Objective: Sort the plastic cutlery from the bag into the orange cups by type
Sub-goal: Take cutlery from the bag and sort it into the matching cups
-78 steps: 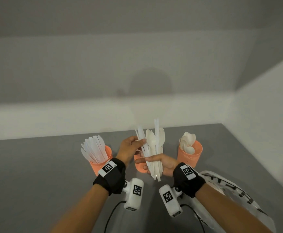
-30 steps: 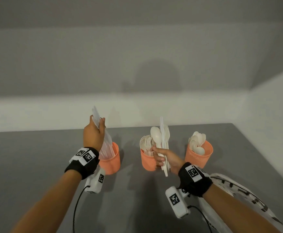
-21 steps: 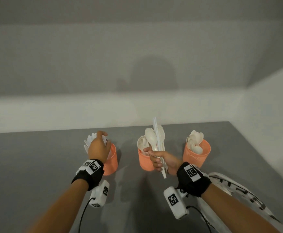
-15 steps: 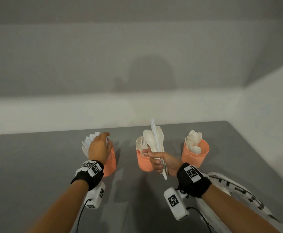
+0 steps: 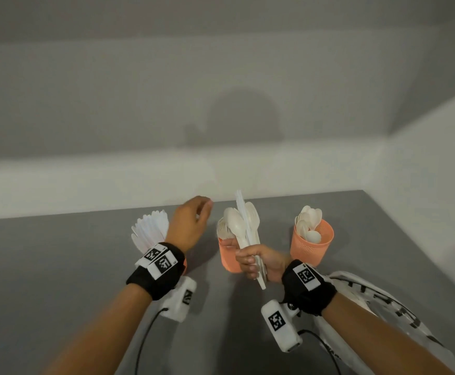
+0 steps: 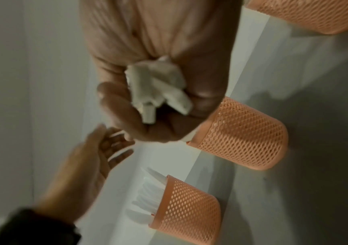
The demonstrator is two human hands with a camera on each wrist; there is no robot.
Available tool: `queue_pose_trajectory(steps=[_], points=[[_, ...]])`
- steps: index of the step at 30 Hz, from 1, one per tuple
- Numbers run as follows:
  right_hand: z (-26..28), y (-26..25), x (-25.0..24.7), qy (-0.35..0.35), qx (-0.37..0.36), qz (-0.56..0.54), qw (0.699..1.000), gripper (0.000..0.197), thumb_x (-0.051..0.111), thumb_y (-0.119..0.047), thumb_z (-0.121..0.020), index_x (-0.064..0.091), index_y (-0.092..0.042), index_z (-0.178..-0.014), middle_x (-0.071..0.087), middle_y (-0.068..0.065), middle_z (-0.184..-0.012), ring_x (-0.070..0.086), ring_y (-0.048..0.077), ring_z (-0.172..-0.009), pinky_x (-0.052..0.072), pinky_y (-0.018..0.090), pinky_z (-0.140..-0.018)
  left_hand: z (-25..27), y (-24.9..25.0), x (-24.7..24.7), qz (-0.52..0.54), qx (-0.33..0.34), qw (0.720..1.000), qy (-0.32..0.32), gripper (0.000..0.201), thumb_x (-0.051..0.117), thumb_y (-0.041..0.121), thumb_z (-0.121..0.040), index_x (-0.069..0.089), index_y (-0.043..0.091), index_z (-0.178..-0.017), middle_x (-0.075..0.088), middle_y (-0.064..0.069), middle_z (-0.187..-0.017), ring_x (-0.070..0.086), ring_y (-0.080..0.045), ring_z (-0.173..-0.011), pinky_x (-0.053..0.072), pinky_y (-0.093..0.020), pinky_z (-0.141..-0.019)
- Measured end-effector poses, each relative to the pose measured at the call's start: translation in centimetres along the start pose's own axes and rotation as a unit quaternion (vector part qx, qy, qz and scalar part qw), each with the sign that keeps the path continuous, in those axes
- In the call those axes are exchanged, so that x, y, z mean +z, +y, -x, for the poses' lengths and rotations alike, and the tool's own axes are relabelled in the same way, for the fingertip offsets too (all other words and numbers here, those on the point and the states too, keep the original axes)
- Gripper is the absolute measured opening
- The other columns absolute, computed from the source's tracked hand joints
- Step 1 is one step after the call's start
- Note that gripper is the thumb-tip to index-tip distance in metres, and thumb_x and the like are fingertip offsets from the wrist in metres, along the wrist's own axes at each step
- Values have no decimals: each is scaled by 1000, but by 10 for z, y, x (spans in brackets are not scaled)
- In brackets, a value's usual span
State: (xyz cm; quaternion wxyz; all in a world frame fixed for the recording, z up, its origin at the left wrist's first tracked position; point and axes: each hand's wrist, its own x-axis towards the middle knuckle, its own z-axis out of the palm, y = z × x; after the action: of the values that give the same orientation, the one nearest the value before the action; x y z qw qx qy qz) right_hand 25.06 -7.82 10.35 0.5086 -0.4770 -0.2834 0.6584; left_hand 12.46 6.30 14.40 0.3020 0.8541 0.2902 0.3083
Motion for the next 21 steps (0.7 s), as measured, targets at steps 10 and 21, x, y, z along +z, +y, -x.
queue_pose_trajectory(steps=[10,21], points=[[8,3,9,49,-19,54,997,19,49,-21,-95,58,-23,-111,42,-8,-53,38,3,-41,33,14,-42,-4,31,39,87,-91,992,-7,34,47,21,-95,50,12,-62,47,2,-57,41,-10,-54,32,-27,-59],[6,5,7,73,-40,30,996,28,48,-38,-93,54,-23,-116,49,-8,-54,41,3,-39,36,15,-41,-1,26,40,102,-86,991,-32,21,45,15,-94,62,3,-92,57,-2,-79,49,-5,-64,37,-6,-55]])
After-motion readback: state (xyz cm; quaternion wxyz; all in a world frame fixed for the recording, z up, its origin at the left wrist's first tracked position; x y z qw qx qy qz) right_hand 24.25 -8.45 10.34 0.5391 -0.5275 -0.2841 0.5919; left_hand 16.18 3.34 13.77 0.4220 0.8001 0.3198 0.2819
